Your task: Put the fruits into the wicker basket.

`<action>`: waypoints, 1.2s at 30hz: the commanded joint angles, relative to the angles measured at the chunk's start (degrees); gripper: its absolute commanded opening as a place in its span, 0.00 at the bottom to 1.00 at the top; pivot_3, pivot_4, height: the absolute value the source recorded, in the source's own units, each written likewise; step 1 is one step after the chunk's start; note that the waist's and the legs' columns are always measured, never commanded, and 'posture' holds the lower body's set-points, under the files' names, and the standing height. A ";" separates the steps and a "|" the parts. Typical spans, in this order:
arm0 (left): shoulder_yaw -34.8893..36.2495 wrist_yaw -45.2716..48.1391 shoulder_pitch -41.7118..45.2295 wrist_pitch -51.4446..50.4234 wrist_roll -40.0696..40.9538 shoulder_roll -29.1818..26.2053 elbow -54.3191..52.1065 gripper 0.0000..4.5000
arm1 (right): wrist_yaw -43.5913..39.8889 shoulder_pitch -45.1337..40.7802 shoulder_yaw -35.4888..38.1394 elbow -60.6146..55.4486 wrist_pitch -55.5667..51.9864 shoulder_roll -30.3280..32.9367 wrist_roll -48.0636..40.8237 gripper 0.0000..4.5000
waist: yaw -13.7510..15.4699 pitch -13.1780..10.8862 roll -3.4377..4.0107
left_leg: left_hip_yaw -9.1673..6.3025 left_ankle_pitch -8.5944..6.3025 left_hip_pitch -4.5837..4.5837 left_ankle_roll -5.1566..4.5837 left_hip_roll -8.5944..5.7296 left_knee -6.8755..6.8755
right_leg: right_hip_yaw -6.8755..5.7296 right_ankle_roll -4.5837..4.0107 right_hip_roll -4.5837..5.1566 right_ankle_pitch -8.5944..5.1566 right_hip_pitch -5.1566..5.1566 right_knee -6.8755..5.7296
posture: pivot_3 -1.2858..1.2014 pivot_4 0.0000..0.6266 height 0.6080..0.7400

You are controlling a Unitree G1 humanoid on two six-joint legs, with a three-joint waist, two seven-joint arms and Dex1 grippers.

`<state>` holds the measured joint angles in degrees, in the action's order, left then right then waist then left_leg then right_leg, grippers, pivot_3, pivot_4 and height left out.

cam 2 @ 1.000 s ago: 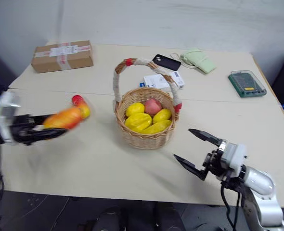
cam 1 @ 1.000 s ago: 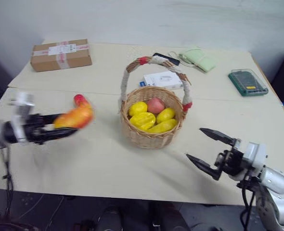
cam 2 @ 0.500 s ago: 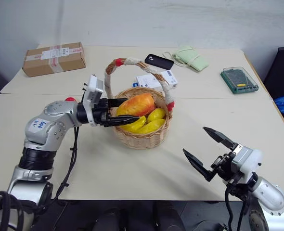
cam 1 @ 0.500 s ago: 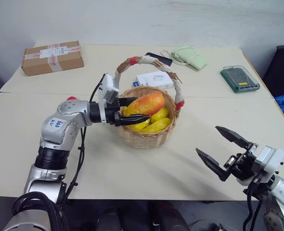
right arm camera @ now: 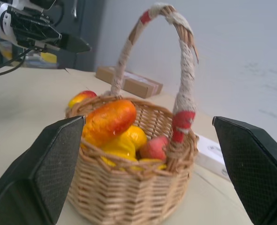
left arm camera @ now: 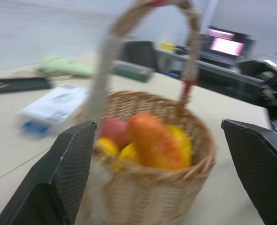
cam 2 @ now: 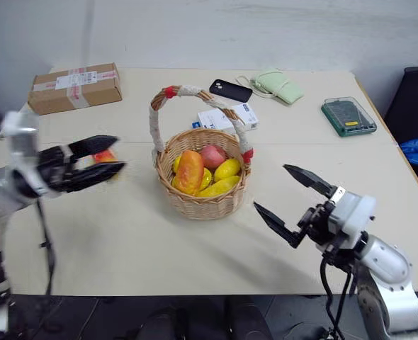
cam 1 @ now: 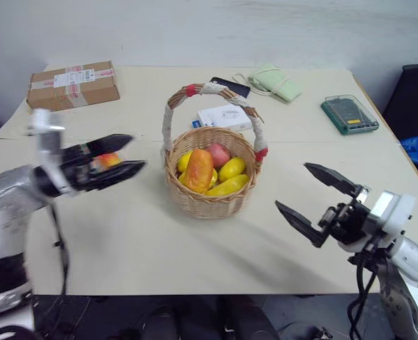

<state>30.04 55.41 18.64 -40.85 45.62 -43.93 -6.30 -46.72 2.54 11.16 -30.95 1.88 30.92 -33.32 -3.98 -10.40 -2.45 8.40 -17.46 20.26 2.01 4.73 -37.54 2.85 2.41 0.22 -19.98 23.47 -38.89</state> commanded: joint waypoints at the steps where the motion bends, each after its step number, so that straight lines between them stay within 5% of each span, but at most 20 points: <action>1: 10.95 -5.22 -4.40 4.56 -1.95 -1.03 7.52 0.99 | -0.69 -4.27 -2.71 -1.25 -2.79 0.63 -2.10 1.00 | 0.10 0.00 -0.01 | 0.00 0.00 0.00 -0.01 -0.01 0.00 | 0.00 0.00 0.00 0.00 -0.01 0.01 | 0.52 0.24 1.00; 5: 21.52 -15.62 -11.77 5.57 -5.18 -1.72 18.62 0.99 | -0.03 -12.25 -6.25 -1.28 -5.72 -0.26 -2.74 1.00 | -0.42 0.01 -0.09 | 0.02 -0.05 0.03 -0.09 -0.02 0.03 | -0.03 -0.01 0.08 -0.01 0.05 0.04 | 0.52 0.24 1.00; 10: 24.99 -22.27 -16.47 0.92 -4.26 -1.86 18.06 0.99 | 0.92 -17.14 -7.78 -2.17 -11.84 0.12 -6.63 1.00 | 0.30 0.14 -0.57 | -0.12 -0.16 0.16 -0.22 -0.03 0.25 | -0.29 -0.03 0.24 -0.01 0.07 0.36 | 0.52 0.24 1.00; 14: 21.81 -23.54 -14.43 -9.18 -0.10 -3.04 15.09 0.99 | 0.77 -16.88 -7.59 -2.71 -13.52 0.35 -7.31 1.00 | 1.64 0.16 -0.62 | -0.16 -0.29 0.20 -0.29 -0.06 0.26 | -0.43 -0.06 0.37 -0.03 -0.01 0.56 | 0.52 0.24 1.00; 18: 14.38 -29.05 -2.62 -23.64 2.91 -5.08 16.60 0.99 | 0.21 -15.12 -6.81 -2.47 -12.66 0.35 -6.25 1.00 | 2.31 0.21 -0.70 | -0.30 -0.29 0.26 -0.31 -0.09 0.21 | -0.60 -0.08 0.41 -0.01 -0.05 0.57 | 0.52 0.24 1.00; 25: 0.47 -43.69 19.04 -23.38 -7.12 2.76 23.02 0.99 | -2.27 -10.25 -4.92 -0.89 -7.97 0.23 -3.56 1.00 | 1.93 0.22 -0.62 | -0.24 -0.21 0.27 -0.22 -0.17 0.21 | -0.58 -0.05 0.34 0.02 -0.06 0.54 | 0.52 0.24 1.00; 36: -8.83 -47.75 31.07 -16.74 -17.11 9.91 33.98 0.99 | -0.68 -5.29 -3.59 -2.63 -5.53 -0.33 -1.94 1.00 | 1.21 0.20 -0.62 | 0.00 -0.02 0.35 0.05 -0.02 0.11 | -0.34 -0.04 0.12 0.01 0.25 0.29 | 0.52 0.24 1.00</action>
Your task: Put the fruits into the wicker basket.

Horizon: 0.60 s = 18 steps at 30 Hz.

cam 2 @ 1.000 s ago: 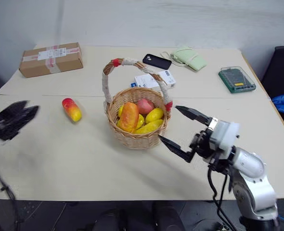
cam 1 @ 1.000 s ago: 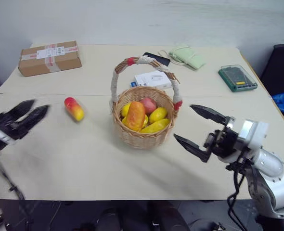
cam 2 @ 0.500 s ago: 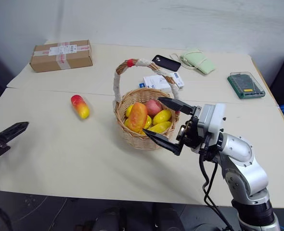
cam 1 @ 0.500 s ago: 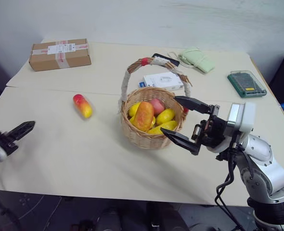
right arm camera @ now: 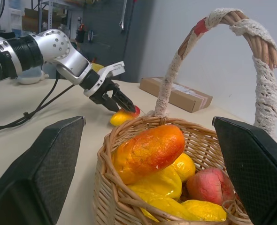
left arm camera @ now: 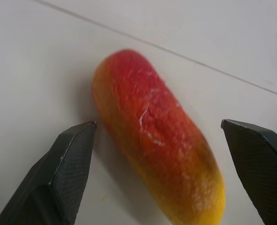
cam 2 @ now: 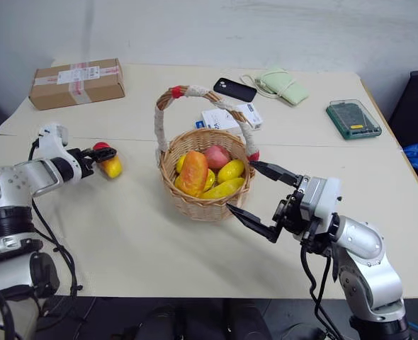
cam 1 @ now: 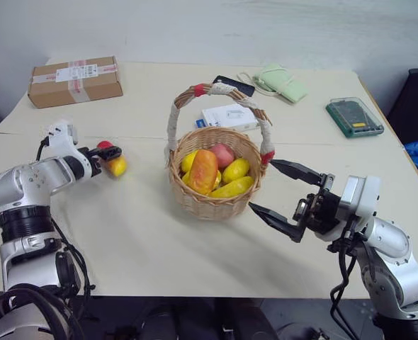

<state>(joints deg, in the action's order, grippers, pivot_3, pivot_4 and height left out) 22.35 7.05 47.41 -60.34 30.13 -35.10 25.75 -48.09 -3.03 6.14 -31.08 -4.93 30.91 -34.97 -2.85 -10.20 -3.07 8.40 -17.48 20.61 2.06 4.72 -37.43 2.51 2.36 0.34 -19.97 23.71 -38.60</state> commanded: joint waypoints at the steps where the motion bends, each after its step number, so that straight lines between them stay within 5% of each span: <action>1: -1.76 1.29 3.29 3.16 -2.02 1.84 3.41 0.99 | 0.80 0.46 1.39 -2.69 1.28 -0.35 -0.32 1.00 | 0.19 0.00 0.00 | 0.00 0.02 -0.03 -0.03 -0.04 -0.06 | 0.01 0.00 0.03 0.00 -0.04 -0.06 | 0.52 0.24 1.00; 6: -5.53 0.54 7.36 8.49 -7.81 3.65 13.55 0.99 | 0.62 1.44 1.15 -2.98 1.94 -0.61 -0.11 1.00 | 0.54 0.00 0.00 | 0.00 0.04 -0.08 -0.07 -0.10 -0.24 | 0.01 0.04 0.04 0.03 -0.11 -0.20 | 0.52 0.24 1.00; 15: -9.19 10.08 9.87 11.96 -10.82 1.92 16.93 0.48 | 0.46 1.30 2.17 -1.70 3.76 -0.47 0.25 1.00 | 1.01 -0.01 0.00 | 0.02 0.05 -0.11 -0.06 -0.08 -0.20 | 0.02 0.04 0.02 0.02 -0.10 -0.24 | 0.52 0.24 1.00; 18: -9.83 20.77 8.99 13.75 -9.05 -1.67 12.75 0.43 | 0.23 1.19 2.46 -1.33 4.02 -0.38 0.08 1.00 | 1.06 -0.01 0.00 | 0.02 0.05 -0.08 -0.06 -0.08 -0.22 | 0.01 0.04 0.02 0.02 -0.08 -0.24 | 0.52 0.24 1.00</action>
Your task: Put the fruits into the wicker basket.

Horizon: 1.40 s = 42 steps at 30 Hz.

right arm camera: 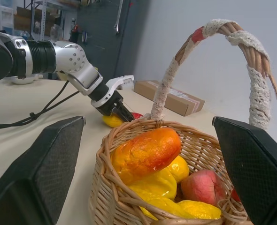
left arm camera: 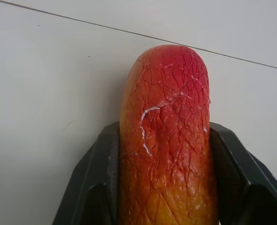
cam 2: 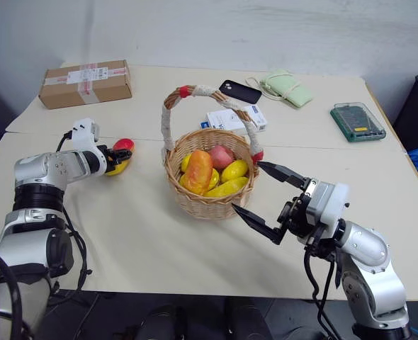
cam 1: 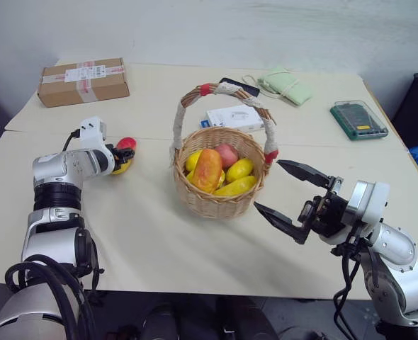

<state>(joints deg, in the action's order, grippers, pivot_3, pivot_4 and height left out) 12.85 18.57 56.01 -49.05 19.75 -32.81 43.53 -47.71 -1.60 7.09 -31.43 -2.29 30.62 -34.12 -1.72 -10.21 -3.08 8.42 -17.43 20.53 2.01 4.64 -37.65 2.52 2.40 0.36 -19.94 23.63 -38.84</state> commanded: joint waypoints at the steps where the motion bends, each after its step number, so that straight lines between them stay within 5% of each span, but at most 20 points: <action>1: -0.79 13.95 0.04 2.91 1.81 -6.55 -7.16 0.43 | -0.37 -0.09 1.78 -0.73 1.58 0.00 -0.79 1.00 | -0.28 -0.03 -0.02 | 0.01 0.00 0.00 0.00 0.00 0.01 | 0.01 0.00 -0.01 0.00 0.01 0.00 | 0.52 0.24 1.00; 6: -2.94 41.25 -2.63 14.33 3.34 -19.87 -15.11 0.43 | -1.55 1.25 6.14 0.59 4.55 0.50 -1.47 1.00 | -1.21 -0.09 -0.02 | 0.05 0.04 0.01 0.15 0.07 0.25 | 0.01 -0.11 -0.08 -0.06 0.11 0.04 | 0.52 0.24 1.00; 9: -7.83 60.98 -8.40 9.73 7.64 -29.05 -24.44 0.43 | -2.20 3.40 10.41 0.58 3.65 2.04 -3.66 1.00 | -1.32 -0.15 0.22 | 0.06 0.05 -0.04 0.16 0.03 0.37 | -0.01 -0.13 -0.02 -0.08 0.06 0.15 | 0.52 0.24 1.00; 12: -9.45 69.03 -11.38 14.04 10.45 -28.82 -32.99 0.43 | -2.71 4.93 12.44 0.91 3.62 2.73 -4.30 1.00 | -0.88 -0.19 0.28 | 0.00 0.05 -0.09 0.12 0.02 0.37 | -0.01 -0.15 0.00 -0.10 -0.03 0.18 | 0.52 0.24 1.00; 16: -12.93 64.47 -10.57 8.80 15.35 -18.42 -44.48 0.43 | -2.83 6.93 11.77 -0.40 4.09 1.99 -3.69 1.00 | 0.26 -0.19 0.28 | -0.18 0.14 -0.09 -0.05 -0.04 0.18 | -0.04 -0.08 0.04 -0.01 -0.20 0.13 | 0.52 0.24 1.00; 20: -17.07 52.71 -7.70 11.71 10.75 -4.50 -45.64 0.43 | -1.11 8.82 11.32 -2.43 3.18 1.96 -3.06 1.00 | -0.05 -0.19 0.30 | -0.23 0.13 0.00 -0.28 -0.21 0.09 | 0.05 0.18 0.13 0.14 -0.27 0.19 | 0.52 0.24 1.00; 29: -22.26 39.83 -5.45 10.81 4.10 3.93 -47.82 0.43 | 2.82 9.88 10.49 -4.65 1.86 1.08 -1.85 1.00 | -1.29 -0.22 0.37 | -0.08 0.23 -0.09 -0.06 -0.09 0.29 | 0.31 0.20 -0.08 0.15 -0.08 0.17 | 0.52 0.24 1.00; 30: -21.71 39.35 -5.94 11.76 4.31 4.50 -48.48 0.59 | 2.88 10.42 9.98 -4.67 2.24 0.57 -1.55 1.00 | -1.23 -0.22 0.36 | -0.08 0.23 -0.09 -0.07 -0.09 0.27 | 0.32 0.20 -0.07 0.15 -0.10 0.18 | 0.52 0.24 1.00; 36: -20.36 41.65 -8.08 15.71 4.00 1.36 -49.02 0.99 | 1.93 13.35 8.41 -2.18 5.04 -2.33 0.29 1.00 | -1.44 -0.22 0.39 | -0.03 0.24 -0.13 -0.04 -0.09 0.32 | 0.37 0.20 -0.10 0.15 -0.10 0.16 | 0.52 0.24 1.00; 42: -12.53 51.90 -14.04 16.47 12.22 -8.24 -51.01 1.00 | -3.81 14.99 10.33 6.67 10.00 -2.02 1.14 1.00 | -1.55 -0.24 0.42 | 0.03 0.25 -0.21 -0.04 -0.09 0.35 | 0.39 0.19 -0.10 0.14 -0.13 0.16 | 0.52 0.24 1.00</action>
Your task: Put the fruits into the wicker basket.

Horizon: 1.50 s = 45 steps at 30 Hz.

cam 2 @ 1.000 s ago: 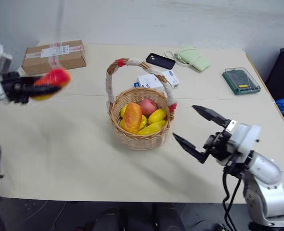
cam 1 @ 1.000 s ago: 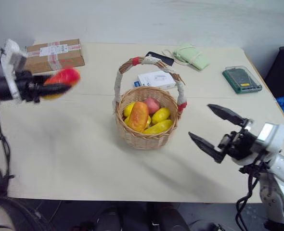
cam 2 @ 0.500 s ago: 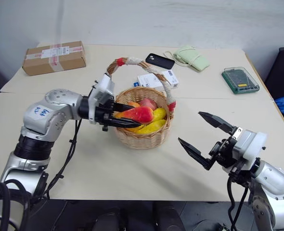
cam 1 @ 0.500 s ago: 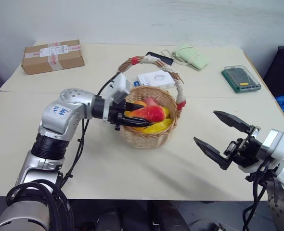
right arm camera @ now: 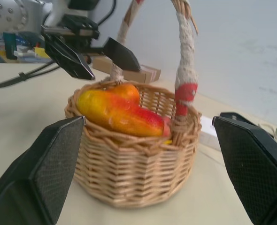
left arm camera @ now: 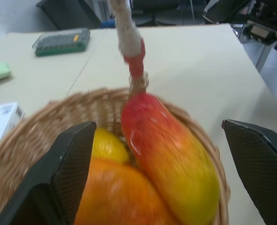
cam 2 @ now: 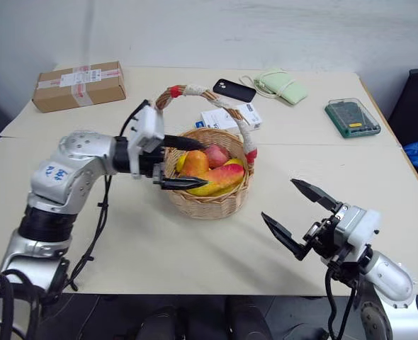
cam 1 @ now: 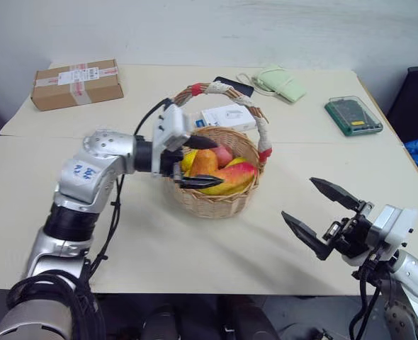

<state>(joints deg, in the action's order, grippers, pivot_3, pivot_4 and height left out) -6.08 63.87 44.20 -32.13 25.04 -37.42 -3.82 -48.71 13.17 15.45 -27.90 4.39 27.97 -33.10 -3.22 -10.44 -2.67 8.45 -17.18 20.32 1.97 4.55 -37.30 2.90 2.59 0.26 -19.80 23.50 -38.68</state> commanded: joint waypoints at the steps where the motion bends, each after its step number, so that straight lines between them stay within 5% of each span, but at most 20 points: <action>1: 8.42 8.65 -3.53 -1.66 9.69 -5.01 -4.28 1.00 | -3.55 0.16 2.57 4.65 3.91 0.99 0.09 1.00 | -0.03 -0.02 0.03 | 0.01 0.00 0.00 0.00 0.01 0.01 | 0.00 -0.01 -0.01 -0.01 0.01 0.01 | 0.52 0.24 1.00; 8: 20.13 14.11 -15.56 6.36 9.11 -14.61 5.12 1.00 | -11.56 -3.60 5.72 15.65 1.48 5.88 -5.09 1.00 | -0.02 -0.07 0.12 | 0.01 -0.01 -0.10 -0.03 0.00 0.00 | -0.02 -0.06 0.04 -0.03 -0.07 0.01 | 0.52 0.24 1.00; 13: 27.82 14.17 -27.69 8.15 10.34 -15.51 3.29 1.00 | -15.61 -16.63 2.80 23.22 -2.08 7.05 -6.53 1.00 | -0.69 -0.11 0.16 | 0.05 -0.08 -0.08 -0.13 0.01 0.03 | -0.01 -0.06 0.11 -0.03 -0.06 0.02 | 0.52 0.24 1.00; 20: 29.22 13.00 -31.81 -2.20 16.99 -16.90 -0.35 1.00 | -18.90 -39.98 -6.54 32.42 -9.61 5.37 -3.65 1.00 | -1.27 -0.24 0.31 | 0.00 -0.09 0.00 -0.15 0.00 0.02 | -0.06 -0.07 0.14 -0.03 0.03 0.01 | 0.52 0.24 1.00; 26: 29.16 9.88 -30.20 0.24 19.42 -12.60 -7.25 1.00 | -19.68 -51.02 -13.56 39.78 -11.63 -0.97 0.40 1.00 | -1.44 -0.25 0.33 | -0.06 -0.12 0.22 -0.15 0.02 0.07 | -0.17 -0.09 0.15 -0.05 0.16 0.16 | 0.52 0.24 1.00; 30: 29.25 7.34 -30.59 1.39 20.44 -10.10 -11.42 1.00 | -19.69 -53.01 -14.90 42.21 -9.50 -3.31 2.91 0.81 | -1.57 -0.26 0.35 | -0.05 -0.12 0.28 -0.16 0.02 0.05 | -0.16 -0.09 0.17 -0.04 0.21 0.17 | 0.52 0.24 1.00; 40: 26.97 4.08 -30.60 0.77 21.72 -8.55 -14.52 1.00 | -18.70 -49.04 -12.47 33.87 -11.39 -2.90 0.61 0.05 | -1.65 -0.27 0.36 | -0.07 -0.11 0.24 -0.14 0.03 0.00 | -0.16 -0.08 0.14 -0.04 0.19 0.07 | 0.52 0.24 1.00; 45: 23.59 4.17 -27.81 1.64 21.04 -7.35 -12.62 1.00 | -12.22 -42.77 -5.59 22.34 -18.34 1.17 -4.95 0.04 | -1.01 -0.30 0.40 | -0.08 -0.12 0.30 -0.14 0.01 0.00 | -0.17 -0.08 0.18 -0.04 0.19 0.14 | 0.52 0.24 1.00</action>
<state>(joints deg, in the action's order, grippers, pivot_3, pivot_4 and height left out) 17.88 68.13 15.38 -31.68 45.88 -44.95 -16.79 -63.54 -30.18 4.81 0.46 -12.47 27.57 -34.28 -4.23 -10.74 -2.26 8.34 -17.31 20.65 1.82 4.55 -37.30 2.70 2.51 0.45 -19.84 23.69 -38.50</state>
